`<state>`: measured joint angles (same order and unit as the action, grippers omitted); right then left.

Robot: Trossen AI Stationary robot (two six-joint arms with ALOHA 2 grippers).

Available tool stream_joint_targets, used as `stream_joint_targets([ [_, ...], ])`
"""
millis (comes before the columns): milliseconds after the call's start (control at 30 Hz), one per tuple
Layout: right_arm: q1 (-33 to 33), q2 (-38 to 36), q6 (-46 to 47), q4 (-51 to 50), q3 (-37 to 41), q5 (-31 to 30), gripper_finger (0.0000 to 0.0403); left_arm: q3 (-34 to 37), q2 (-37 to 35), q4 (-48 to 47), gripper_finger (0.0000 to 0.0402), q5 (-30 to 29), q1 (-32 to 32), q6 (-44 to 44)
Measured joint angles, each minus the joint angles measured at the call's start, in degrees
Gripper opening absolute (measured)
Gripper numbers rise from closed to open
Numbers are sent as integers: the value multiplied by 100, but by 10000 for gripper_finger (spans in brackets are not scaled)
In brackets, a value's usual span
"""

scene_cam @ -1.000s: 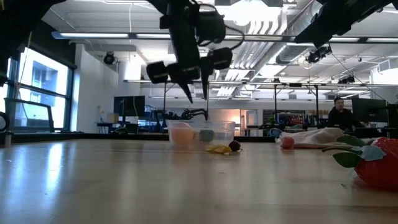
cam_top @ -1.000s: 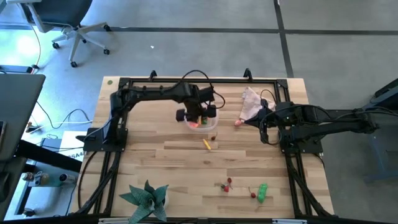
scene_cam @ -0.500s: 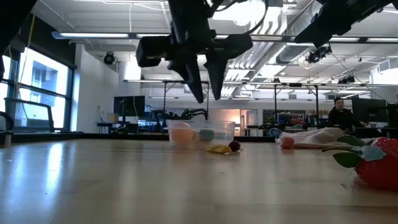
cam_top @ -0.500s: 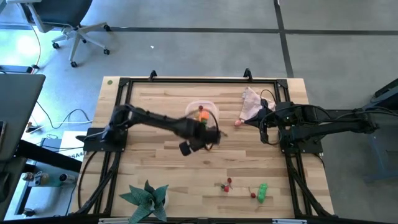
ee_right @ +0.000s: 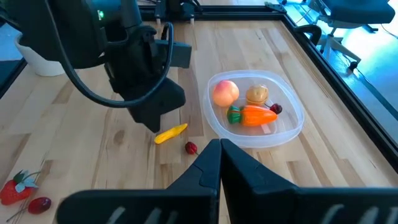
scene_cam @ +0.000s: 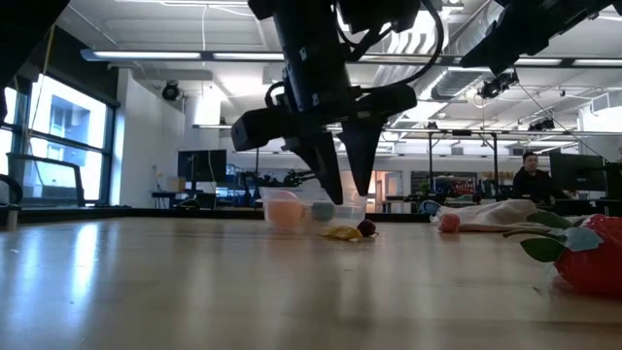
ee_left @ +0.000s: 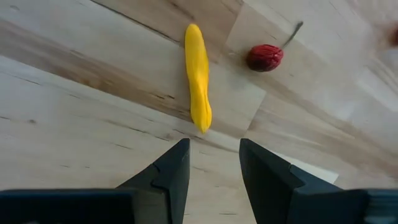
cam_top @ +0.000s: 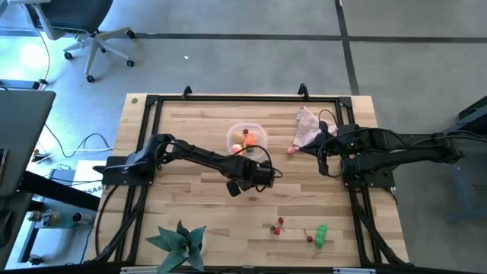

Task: Pick and placing Produce into tupperware
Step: Put the yellow corn into the transparent bin

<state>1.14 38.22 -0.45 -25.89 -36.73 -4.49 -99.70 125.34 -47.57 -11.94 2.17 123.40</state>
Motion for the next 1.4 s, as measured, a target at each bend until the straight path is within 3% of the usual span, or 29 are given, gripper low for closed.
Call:
stream_joint_targets([
  [133,0,2,-2,0,0,0,0,0,0,-19,135,256,-95,2],
  [567,-1,0,0,0,0,0,0,8,101,-77,222,998,-540,-163],
  [1400,-1,0,-1,1,0,0,0,1,354,-241,222,1090,-605,-107],
])
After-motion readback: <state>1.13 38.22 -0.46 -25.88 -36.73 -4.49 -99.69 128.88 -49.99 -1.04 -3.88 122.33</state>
